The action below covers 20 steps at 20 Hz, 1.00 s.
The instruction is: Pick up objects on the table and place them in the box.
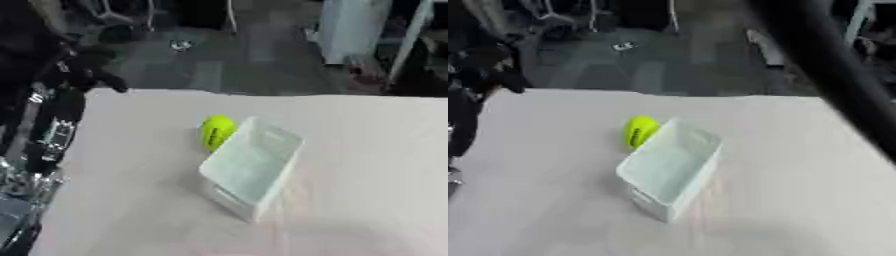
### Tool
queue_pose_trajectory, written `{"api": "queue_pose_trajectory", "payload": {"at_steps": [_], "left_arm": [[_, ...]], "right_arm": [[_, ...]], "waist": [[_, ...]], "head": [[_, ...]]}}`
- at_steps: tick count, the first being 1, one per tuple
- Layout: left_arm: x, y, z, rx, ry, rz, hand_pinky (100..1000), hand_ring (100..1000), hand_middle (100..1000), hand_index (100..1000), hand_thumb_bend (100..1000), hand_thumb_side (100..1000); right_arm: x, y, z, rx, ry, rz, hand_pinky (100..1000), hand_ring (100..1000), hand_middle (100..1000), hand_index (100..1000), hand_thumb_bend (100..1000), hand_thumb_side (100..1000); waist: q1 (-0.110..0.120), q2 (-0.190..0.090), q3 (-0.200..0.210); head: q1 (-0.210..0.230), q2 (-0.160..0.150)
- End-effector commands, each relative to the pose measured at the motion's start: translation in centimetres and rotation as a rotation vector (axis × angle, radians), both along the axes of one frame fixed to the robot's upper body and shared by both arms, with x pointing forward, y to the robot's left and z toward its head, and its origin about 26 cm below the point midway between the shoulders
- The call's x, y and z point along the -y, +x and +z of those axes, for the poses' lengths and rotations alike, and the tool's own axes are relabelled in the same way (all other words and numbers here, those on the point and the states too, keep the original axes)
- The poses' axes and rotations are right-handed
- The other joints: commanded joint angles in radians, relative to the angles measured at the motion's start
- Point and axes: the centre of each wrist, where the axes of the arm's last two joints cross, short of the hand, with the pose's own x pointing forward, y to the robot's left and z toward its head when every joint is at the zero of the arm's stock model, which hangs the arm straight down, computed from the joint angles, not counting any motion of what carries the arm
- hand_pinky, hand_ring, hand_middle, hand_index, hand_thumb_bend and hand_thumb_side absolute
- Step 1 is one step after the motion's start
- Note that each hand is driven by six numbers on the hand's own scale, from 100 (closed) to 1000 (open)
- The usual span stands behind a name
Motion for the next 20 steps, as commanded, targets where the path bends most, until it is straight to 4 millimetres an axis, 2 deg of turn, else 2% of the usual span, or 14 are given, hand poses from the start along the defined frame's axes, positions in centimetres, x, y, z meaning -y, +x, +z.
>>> {"api": "queue_pose_trajectory", "payload": {"at_steps": [1,14,18,20], "left_arm": [[-0.3,-0.1,1.0,0.025,0.033,0.001,618,561,745,777,103,745],[-0.3,-0.1,1.1,0.026,0.034,0.002,618,561,746,777,104,746],[-0.3,0.2,2.2,0.044,0.054,-0.001,624,569,755,788,104,748],[-0.7,0.3,3.5,0.060,0.128,0.000,635,578,759,800,100,748]], "right_arm": [[0.3,-0.1,0.9,0.022,-0.032,0.001,191,446,511,642,100,948],[0.3,-0.1,0.9,0.021,-0.032,-0.001,190,446,512,643,100,949],[0.4,-0.3,0.5,0.011,-0.025,-0.011,188,445,513,647,100,952],[0.4,-0.3,0.6,0.011,-0.024,-0.014,190,446,513,647,100,951]], "waist": [[0.000,-0.008,-0.002],[-0.001,-0.008,-0.002],[-0.005,-0.005,0.004],[-0.002,-0.005,0.001]], "head": [[0.008,-0.006],[0.005,-0.005],[-0.028,0.008],[-0.031,0.018]]}}
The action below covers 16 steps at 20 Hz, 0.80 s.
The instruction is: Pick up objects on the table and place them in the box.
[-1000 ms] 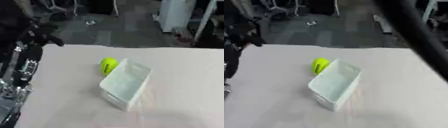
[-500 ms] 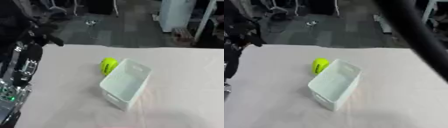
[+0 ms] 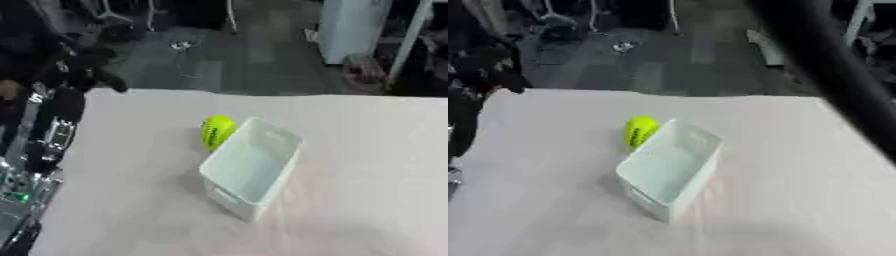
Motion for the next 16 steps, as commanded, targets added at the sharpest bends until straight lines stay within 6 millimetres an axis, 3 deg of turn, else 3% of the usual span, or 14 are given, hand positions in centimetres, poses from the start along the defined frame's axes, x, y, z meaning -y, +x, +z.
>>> {"api": "queue_pose_trajectory", "payload": {"at_steps": [1,5,14,16], "left_arm": [[-0.9,-0.1,2.8,0.040,0.134,0.006,631,571,753,796,100,743],[-1.9,0.3,4.8,0.012,0.278,-0.001,641,578,761,805,100,745],[-5.9,4.0,6.8,-0.060,0.650,0.029,703,624,791,841,100,752],[-6.6,4.7,7.5,-0.043,0.740,0.040,745,663,806,852,100,708]], "right_arm": [[0.3,-0.1,0.8,0.019,-0.023,-0.010,189,446,513,648,100,952],[0.3,0.0,1.0,0.019,-0.031,-0.006,189,446,513,648,100,952],[0.0,0.4,1.6,0.019,-0.045,0.025,189,445,513,650,100,953],[-0.1,0.5,1.8,0.020,-0.044,0.031,190,446,513,650,100,952]], "waist": [[0.004,-0.005,-0.005],[0.012,-0.003,-0.017],[0.028,-0.001,-0.050],[0.031,-0.001,-0.057]], "head": [[-0.009,0.009],[-0.002,0.006],[0.037,-0.016],[0.045,-0.017]]}}
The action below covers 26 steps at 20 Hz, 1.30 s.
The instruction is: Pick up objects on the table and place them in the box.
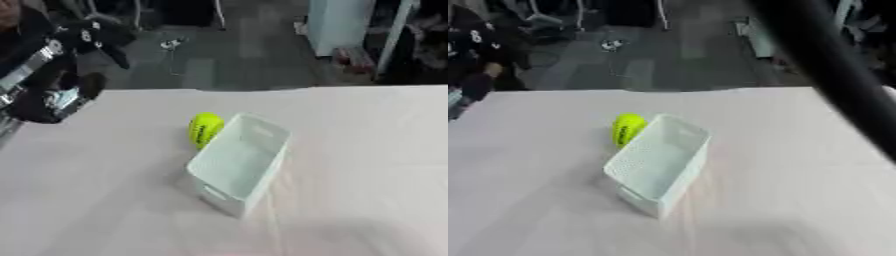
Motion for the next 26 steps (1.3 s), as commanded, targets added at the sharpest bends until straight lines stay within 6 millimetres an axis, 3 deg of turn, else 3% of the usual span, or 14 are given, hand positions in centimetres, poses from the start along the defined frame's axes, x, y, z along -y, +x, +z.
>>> {"api": "queue_pose_trajectory", "payload": {"at_steps": [1,4,9,10,11,12,13,14,15,17,22,26], "left_arm": [[-1.5,0.7,2.0,0.041,0.183,0.022,767,683,812,856,100,674],[-2.2,1.7,2.9,0.103,0.330,0.033,799,709,822,869,121,655],[-2.8,4.0,3.4,0.162,0.574,0.044,865,774,842,894,264,603],[-2.8,4.5,3.4,0.170,0.620,0.040,861,770,842,893,251,605],[-2.8,5.0,3.5,0.177,0.658,0.036,882,794,845,899,356,579],[-2.7,5.5,3.7,0.183,0.706,0.034,877,789,843,897,332,583],[-2.6,6.0,3.7,0.189,0.743,0.030,895,808,848,904,424,564],[-2.3,6.6,3.9,0.190,0.791,0.033,892,806,847,902,410,567],[-2.0,7.1,3.9,0.190,0.826,0.038,901,814,851,909,475,553],[-1.2,8.3,3.8,0.186,0.892,0.045,910,823,850,908,516,554],[0.4,10.7,2.5,0.172,0.991,0.067,915,827,849,906,537,569],[0.0,11.2,0.9,0.150,1.025,0.086,926,832,848,908,530,594]], "right_arm": [[0.1,0.2,1.3,0.020,-0.031,0.018,190,446,513,650,100,952],[0.1,0.3,1.5,0.022,-0.025,0.025,191,446,513,650,100,955],[0.2,0.5,2.2,0.029,-0.010,0.034,197,447,512,649,100,955],[0.2,0.5,2.3,0.032,-0.007,0.037,196,447,512,649,100,955],[0.2,0.6,2.5,0.032,-0.005,0.039,197,447,512,649,100,955],[0.2,0.6,2.6,0.033,-0.005,0.043,197,447,512,649,100,955],[0.2,0.7,2.7,0.033,-0.004,0.047,198,447,512,648,100,954],[0.2,0.7,2.8,0.035,-0.004,0.052,198,447,512,649,100,954],[0.2,0.8,3.0,0.036,-0.003,0.056,199,447,512,648,100,953],[0.1,0.9,3.3,0.039,0.000,0.067,200,447,512,648,100,952],[0.0,1.4,4.4,0.052,0.017,0.102,206,448,511,647,100,951],[-0.1,1.8,5.8,0.070,0.047,0.129,213,449,509,645,100,949]], "waist": [[0.002,-0.004,-0.006],[0.005,-0.004,-0.014],[0.012,-0.005,-0.031],[0.013,-0.005,-0.035],[0.014,-0.005,-0.038],[0.016,-0.005,-0.041],[0.017,-0.006,-0.043],[0.019,-0.006,-0.048],[0.021,-0.006,-0.050],[0.024,-0.006,-0.058],[0.031,-0.002,-0.086],[0.037,0.008,-0.112]], "head": [[0.019,-0.015],[0.029,-0.015],[0.051,-0.017],[0.054,-0.018],[0.056,-0.017],[0.059,-0.016],[0.061,-0.015],[0.065,-0.013],[0.069,-0.011],[0.078,-0.006],[0.105,-0.003],[0.126,-0.011]]}}
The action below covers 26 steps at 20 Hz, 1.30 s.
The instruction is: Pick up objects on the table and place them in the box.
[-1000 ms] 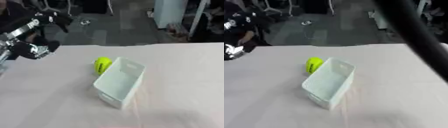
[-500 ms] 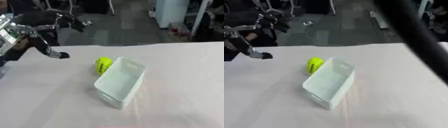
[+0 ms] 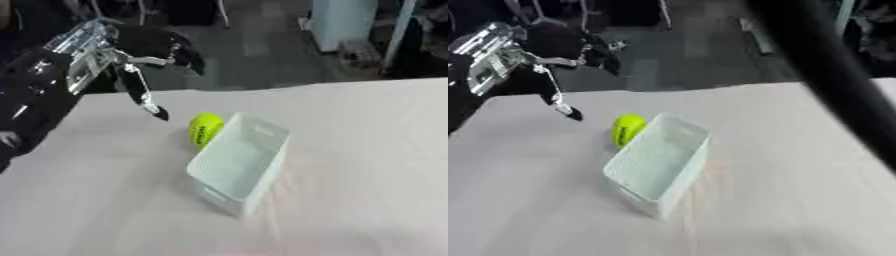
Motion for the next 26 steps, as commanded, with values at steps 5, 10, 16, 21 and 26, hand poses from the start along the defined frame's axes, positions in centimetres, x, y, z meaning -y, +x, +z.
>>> {"api": "queue_pose_trajectory", "payload": {"at_steps": [5,10,16,21,26], "left_arm": [[-2.1,0.1,-0.8,-0.011,0.130,0.071,944,837,849,908,532,623],[-3.0,0.3,-1.6,-0.011,0.145,0.105,950,840,850,909,533,635],[-3.9,0.2,-1.9,0.006,0.155,0.124,958,846,852,911,537,649],[-4.1,0.3,-2.1,0.014,0.156,0.129,959,848,854,912,560,648],[-4.2,0.3,-2.4,0.017,0.161,0.130,960,850,857,913,548,658]], "right_arm": [[0.2,0.4,3.3,0.053,0.022,0.023,217,450,508,646,100,950],[-0.2,0.8,4.4,0.068,0.040,0.053,221,451,508,647,100,950],[-0.7,1.2,5.7,0.086,0.050,0.094,224,451,507,647,100,960],[-1.0,1.3,6.5,0.099,0.052,0.119,225,451,507,647,100,922],[-1.1,1.4,7.0,0.105,0.056,0.136,227,451,507,647,100,951]], "waist": [[0.004,0.009,-0.035],[0.012,0.028,-0.057],[0.025,0.045,-0.083],[0.037,0.055,-0.096],[0.043,0.061,-0.103]], "head": [[0.063,-0.001],[0.089,0.000],[0.123,0.017],[0.112,0.003],[0.105,-0.009]]}}
